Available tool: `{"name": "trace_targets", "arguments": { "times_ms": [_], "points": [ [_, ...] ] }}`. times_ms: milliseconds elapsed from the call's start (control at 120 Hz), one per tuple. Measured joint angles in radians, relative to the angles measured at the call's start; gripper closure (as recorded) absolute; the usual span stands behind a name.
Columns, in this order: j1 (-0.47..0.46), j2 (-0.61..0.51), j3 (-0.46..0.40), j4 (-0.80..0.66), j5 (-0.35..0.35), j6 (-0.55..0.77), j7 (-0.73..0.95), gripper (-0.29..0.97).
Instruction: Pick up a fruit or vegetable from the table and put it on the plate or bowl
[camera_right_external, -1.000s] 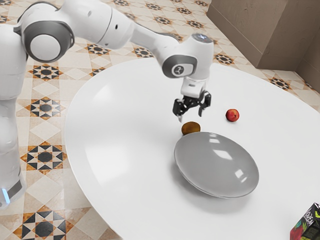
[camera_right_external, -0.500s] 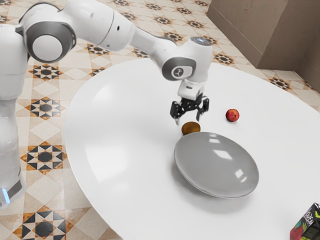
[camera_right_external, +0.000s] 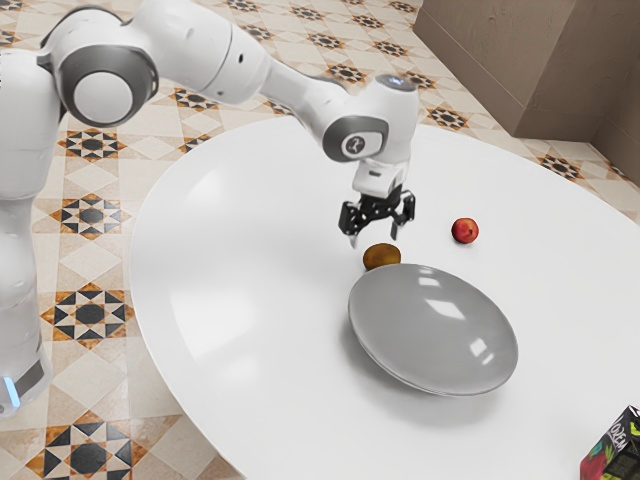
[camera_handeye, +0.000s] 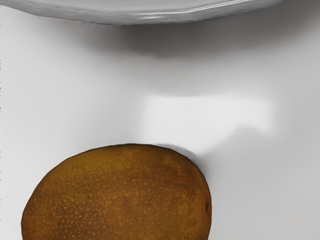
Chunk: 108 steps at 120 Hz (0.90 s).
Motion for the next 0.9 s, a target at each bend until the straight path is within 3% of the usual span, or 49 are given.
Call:
{"name": "trace_targets", "arguments": {
  "times_ms": [708, 808, 900],
  "points": [
    [0.0, 0.114, -0.001, 0.003, -0.059, 0.163, 0.014, 0.03],
    [-0.001, 0.127, -0.002, 0.003, -0.061, 0.183, 0.012, 0.08],
    [-0.001, 0.127, -0.003, 0.003, -0.059, 0.2, 0.01, 0.22]
  ]
}}
